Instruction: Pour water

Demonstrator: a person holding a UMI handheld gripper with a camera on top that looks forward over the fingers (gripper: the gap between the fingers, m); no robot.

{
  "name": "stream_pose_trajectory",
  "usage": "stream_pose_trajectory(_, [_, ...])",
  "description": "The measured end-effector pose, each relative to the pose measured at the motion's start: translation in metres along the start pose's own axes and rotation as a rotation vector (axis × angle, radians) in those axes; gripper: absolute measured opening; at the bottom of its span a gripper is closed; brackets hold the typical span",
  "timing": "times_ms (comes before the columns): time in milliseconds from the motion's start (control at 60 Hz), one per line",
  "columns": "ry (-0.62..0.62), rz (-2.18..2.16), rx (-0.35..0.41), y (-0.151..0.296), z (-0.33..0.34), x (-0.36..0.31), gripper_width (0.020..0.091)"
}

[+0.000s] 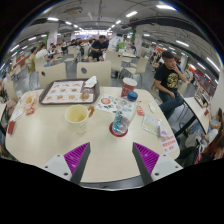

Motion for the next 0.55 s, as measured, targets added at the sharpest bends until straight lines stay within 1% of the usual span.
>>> stream_pose_trajectory(100, [0.021, 0.043, 0.013, 0.001, 0.026, -0.014, 0.0850])
stream_pose_trajectory(217, [0.087, 0.038, 0.023, 0.002, 0.048, -0.029, 0.0850])
stream_pose_trajectory(417, [0.118, 0.034, 0.014, -0.011, 0.057, -0.034, 0.0852])
stream_pose_trajectory(550, [0.122, 0.049, 0.041, -0.007, 0.058, -0.030, 0.0850])
Point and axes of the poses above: the point between the fingertips, and its own axes, seen from behind it with the camera up: x to the right, y up, z backward, against the way the camera looks, the point moved 7 cm from there along z, backward, against the way the camera looks, and after that the axes turned 2 degrees about -x, right-handed, at the moved point
